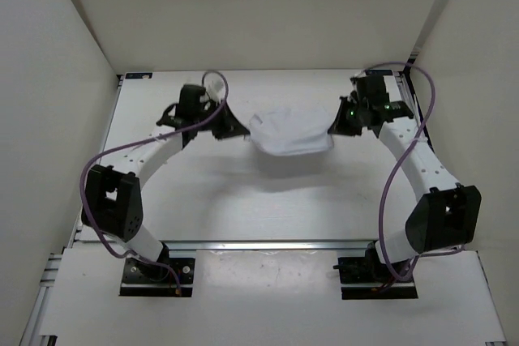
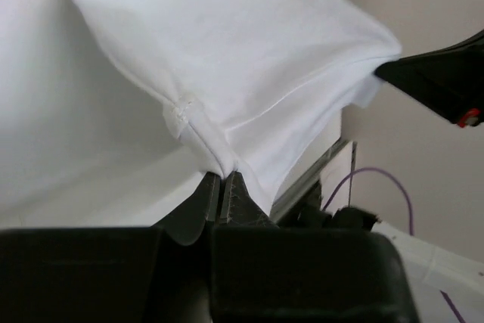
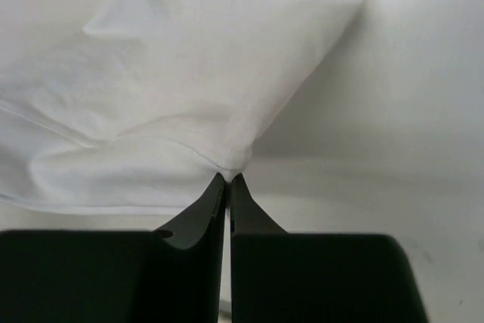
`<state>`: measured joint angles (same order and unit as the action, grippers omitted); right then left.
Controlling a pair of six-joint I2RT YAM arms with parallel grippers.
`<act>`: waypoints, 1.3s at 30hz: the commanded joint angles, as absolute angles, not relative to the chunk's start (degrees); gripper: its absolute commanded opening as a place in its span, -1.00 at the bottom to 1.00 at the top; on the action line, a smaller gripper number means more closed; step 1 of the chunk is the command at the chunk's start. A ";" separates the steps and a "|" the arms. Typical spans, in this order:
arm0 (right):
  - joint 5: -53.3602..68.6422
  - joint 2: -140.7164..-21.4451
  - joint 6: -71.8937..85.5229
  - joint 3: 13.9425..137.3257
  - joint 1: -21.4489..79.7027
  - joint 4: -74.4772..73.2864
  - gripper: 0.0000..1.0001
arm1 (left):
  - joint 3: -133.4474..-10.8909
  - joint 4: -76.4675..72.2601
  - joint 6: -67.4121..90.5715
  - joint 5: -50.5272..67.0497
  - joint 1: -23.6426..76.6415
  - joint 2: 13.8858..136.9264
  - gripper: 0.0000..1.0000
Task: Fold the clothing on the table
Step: Flatten the skirt out
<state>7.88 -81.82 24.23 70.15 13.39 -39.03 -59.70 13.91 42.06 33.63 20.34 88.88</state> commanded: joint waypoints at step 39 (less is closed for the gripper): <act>-16.11 -77.34 11.18 90.96 18.63 -33.92 -1.00 | -88.52 21.11 26.90 43.63 11.51 84.64 -1.00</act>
<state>-7.38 -77.52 15.44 85.93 18.26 -33.06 -85.12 22.00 33.95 37.60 10.48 87.46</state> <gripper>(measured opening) 0.014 0.043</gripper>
